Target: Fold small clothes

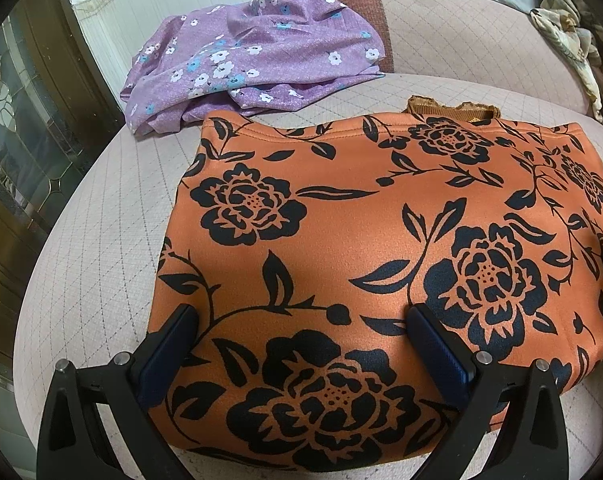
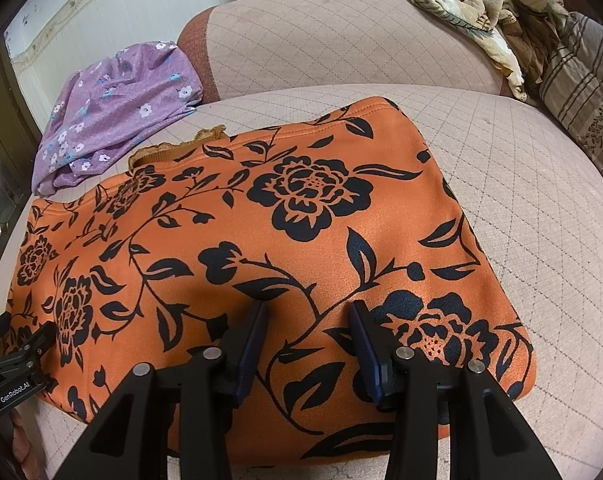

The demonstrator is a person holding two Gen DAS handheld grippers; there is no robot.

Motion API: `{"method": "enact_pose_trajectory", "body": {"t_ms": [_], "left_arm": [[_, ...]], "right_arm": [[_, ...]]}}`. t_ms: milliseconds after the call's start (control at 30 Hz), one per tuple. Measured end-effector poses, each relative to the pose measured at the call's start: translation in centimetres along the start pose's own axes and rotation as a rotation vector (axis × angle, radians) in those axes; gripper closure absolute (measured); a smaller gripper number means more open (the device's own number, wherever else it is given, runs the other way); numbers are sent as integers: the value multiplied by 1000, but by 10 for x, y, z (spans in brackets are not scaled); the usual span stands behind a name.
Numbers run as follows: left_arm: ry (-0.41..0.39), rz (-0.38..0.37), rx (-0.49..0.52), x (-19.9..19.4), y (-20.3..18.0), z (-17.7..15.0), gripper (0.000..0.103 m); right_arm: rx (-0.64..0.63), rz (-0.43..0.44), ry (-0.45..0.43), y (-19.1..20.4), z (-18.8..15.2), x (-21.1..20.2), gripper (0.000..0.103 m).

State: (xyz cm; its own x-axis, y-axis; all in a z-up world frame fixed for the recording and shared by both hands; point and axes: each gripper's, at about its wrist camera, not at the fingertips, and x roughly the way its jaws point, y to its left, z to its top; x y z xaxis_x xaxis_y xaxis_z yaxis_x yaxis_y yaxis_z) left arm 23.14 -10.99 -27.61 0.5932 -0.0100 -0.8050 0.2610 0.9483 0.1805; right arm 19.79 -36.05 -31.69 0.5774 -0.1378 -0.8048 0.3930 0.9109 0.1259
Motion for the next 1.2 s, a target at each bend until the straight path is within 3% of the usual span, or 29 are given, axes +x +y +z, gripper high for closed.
{"method": "enact_pose_trajectory", "body": {"t_ms": [867,1200], "left_arm": [[2,-13,-2,1,1,2,0],[-31,-48,-98,-4,20,8,0]], "right_arm": [[-6,-2,1,0,0,0,55],[-6,-4,0,1,0,0,55]]}}
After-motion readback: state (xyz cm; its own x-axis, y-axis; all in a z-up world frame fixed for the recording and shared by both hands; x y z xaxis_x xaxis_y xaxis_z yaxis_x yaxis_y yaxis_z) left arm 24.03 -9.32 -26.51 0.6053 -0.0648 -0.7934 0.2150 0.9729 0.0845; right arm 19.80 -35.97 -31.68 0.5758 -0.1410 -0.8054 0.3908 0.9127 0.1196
